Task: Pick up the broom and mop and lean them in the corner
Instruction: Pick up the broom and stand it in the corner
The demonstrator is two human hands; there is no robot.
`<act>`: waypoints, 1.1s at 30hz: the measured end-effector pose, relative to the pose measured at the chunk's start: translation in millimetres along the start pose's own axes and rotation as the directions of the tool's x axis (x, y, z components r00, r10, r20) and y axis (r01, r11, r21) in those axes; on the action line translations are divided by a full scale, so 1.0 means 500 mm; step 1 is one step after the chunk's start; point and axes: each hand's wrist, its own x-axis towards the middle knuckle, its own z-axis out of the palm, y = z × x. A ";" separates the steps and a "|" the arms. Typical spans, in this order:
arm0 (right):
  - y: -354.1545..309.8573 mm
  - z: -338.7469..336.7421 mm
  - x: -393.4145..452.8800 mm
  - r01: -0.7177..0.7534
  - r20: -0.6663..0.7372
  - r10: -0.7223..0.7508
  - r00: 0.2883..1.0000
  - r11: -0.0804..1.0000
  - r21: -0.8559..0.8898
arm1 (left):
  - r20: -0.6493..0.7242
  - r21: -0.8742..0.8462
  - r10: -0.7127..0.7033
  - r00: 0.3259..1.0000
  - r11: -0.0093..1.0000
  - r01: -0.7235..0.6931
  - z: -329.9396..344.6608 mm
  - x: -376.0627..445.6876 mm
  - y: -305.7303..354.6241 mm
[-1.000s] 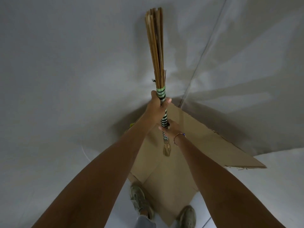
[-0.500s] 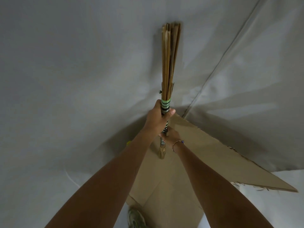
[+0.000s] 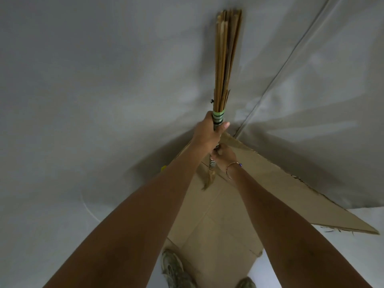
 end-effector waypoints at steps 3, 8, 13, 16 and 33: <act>-0.008 0.015 0.011 0.009 0.056 -0.008 0.998 1.000 -0.004 | 0.005 0.013 -0.013 1.000 1.000 0.013 -0.003 0.008 -0.010; -0.007 0.029 0.029 0.063 0.043 -0.063 0.997 0.998 -0.005 | -0.032 -0.001 -0.084 0.996 0.996 0.084 -0.007 0.032 -0.047; -0.020 0.021 0.046 0.047 0.055 -0.044 0.998 0.997 -0.062 | -0.001 0.005 -0.115 0.993 0.993 0.115 -0.013 0.044 -0.040; -0.035 0.012 0.051 0.012 0.025 -0.010 1.000 0.998 -0.064 | 0.004 0.002 -0.146 0.989 0.989 0.146 -0.021 0.046 -0.036; -0.158 -0.097 -0.226 0.201 -0.121 -0.246 0.962 0.933 -0.300 | 0.010 0.245 -0.164 0.986 0.957 0.156 -0.129 -0.124 0.060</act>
